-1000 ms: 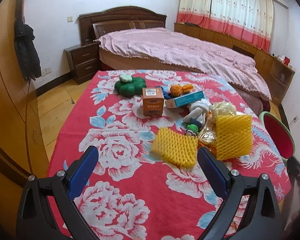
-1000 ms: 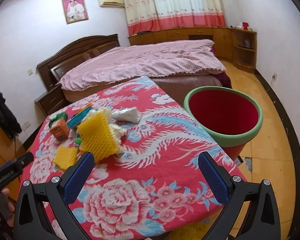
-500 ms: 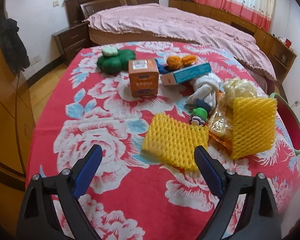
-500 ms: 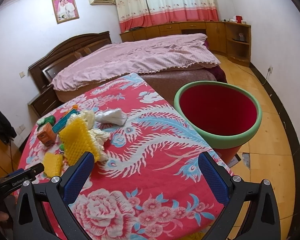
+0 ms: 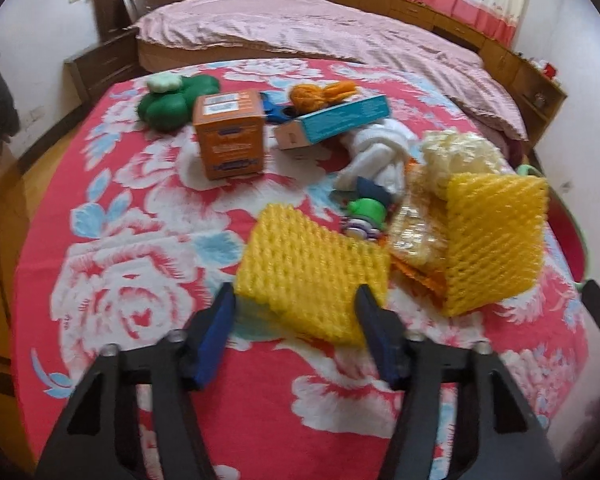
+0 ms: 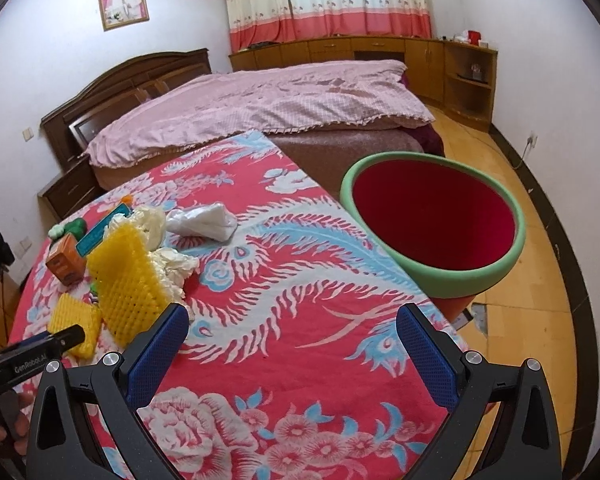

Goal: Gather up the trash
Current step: 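Grasp a yellow foam net with the left tool while the right tool grasps another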

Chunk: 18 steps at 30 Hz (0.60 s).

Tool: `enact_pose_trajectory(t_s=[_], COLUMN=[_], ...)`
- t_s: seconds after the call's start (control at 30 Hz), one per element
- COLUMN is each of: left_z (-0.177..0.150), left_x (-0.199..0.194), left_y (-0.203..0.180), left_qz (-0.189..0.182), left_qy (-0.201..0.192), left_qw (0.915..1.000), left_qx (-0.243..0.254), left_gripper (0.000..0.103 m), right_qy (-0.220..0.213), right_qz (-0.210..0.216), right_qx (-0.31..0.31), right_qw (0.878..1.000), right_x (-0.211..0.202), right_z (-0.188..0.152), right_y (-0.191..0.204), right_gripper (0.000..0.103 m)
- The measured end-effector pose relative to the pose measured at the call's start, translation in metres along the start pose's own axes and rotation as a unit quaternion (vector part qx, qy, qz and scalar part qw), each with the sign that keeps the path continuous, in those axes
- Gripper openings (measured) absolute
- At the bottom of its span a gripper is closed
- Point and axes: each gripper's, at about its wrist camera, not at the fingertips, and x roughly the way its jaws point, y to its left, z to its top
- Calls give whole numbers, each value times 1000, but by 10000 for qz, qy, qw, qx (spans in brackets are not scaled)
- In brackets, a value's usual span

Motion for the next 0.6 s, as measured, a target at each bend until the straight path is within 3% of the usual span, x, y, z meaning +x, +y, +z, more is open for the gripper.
enact_pose_trajectory(t_s=[0.23, 0.33, 0.4, 0.6], left_z=[1, 4, 7, 22], left_x=[-2, -6, -14, -34], left_y=[-6, -3, 3, 27], left_qz=[-547, -725, -722, -539], left_qy=[-33, -135, -308, -780], left_qw=[9984, 9972, 9968, 9953], left_qx=[137, 146, 170, 195], left_gripper=[13, 12, 11, 11], right_qy=[56, 173, 217, 426], right_qz=[21, 119, 304, 322], right_qx=[-67, -112, -125, -528], right_qw=[10000, 9997, 9992, 9972], right_x=[6, 9, 10, 24], right_z=[3, 5, 7, 6], right_y=[15, 25, 33, 69], right_gripper=[103, 103, 103, 103])
